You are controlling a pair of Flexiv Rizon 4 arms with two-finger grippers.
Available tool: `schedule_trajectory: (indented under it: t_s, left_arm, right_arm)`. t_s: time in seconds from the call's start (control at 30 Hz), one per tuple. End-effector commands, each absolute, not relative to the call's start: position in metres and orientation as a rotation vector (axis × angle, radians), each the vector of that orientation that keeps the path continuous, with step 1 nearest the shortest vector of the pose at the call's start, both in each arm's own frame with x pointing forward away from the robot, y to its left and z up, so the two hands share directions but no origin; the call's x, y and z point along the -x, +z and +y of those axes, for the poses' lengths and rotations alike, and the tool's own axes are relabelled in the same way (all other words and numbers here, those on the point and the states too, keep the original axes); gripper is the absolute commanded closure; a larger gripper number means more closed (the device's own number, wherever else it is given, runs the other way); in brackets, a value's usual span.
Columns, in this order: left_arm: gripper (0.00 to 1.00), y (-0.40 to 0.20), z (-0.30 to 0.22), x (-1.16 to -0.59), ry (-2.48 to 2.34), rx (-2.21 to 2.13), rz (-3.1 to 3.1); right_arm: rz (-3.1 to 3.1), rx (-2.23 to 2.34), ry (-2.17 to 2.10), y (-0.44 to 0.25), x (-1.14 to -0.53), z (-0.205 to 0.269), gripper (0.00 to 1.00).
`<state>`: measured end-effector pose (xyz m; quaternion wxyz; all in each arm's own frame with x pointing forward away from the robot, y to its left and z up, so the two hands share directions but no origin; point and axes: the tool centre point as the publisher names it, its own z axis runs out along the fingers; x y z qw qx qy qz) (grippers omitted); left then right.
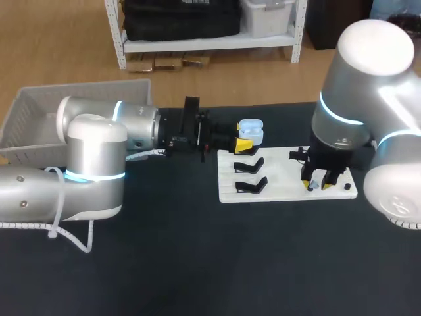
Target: Pick up each earbud case from the left stands, insert the matching earbuds, close the lid, and place the case in the box.
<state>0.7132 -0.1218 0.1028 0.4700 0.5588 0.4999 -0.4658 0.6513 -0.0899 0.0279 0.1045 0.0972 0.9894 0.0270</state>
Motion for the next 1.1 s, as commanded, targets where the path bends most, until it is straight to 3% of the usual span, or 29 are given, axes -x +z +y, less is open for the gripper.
schedule_trajectory:
  t_s: [0.03,0.53,0.77,1.1]
  left_arm:
    - [1.00,0.102,-0.122,-0.712,-1.135,-1.364,1.223]
    - [1.00,0.102,-0.122,-0.712,-1.135,-1.364,1.223]
    - [1.00,0.102,-0.122,-0.712,-1.135,-1.364,1.223]
    - [1.00,0.102,-0.122,-0.712,-1.135,-1.364,1.223]
  right_arm:
    - [2.918,-0.294,0.075,0.027,-0.653,-0.089,0.67]
    - [2.932,-0.308,0.077,0.025,-0.652,-0.089,0.75]
    - [2.932,-0.309,0.075,0.025,-0.652,-0.089,1.00]
    - [2.917,-0.314,0.058,0.039,-0.649,-0.092,1.00]
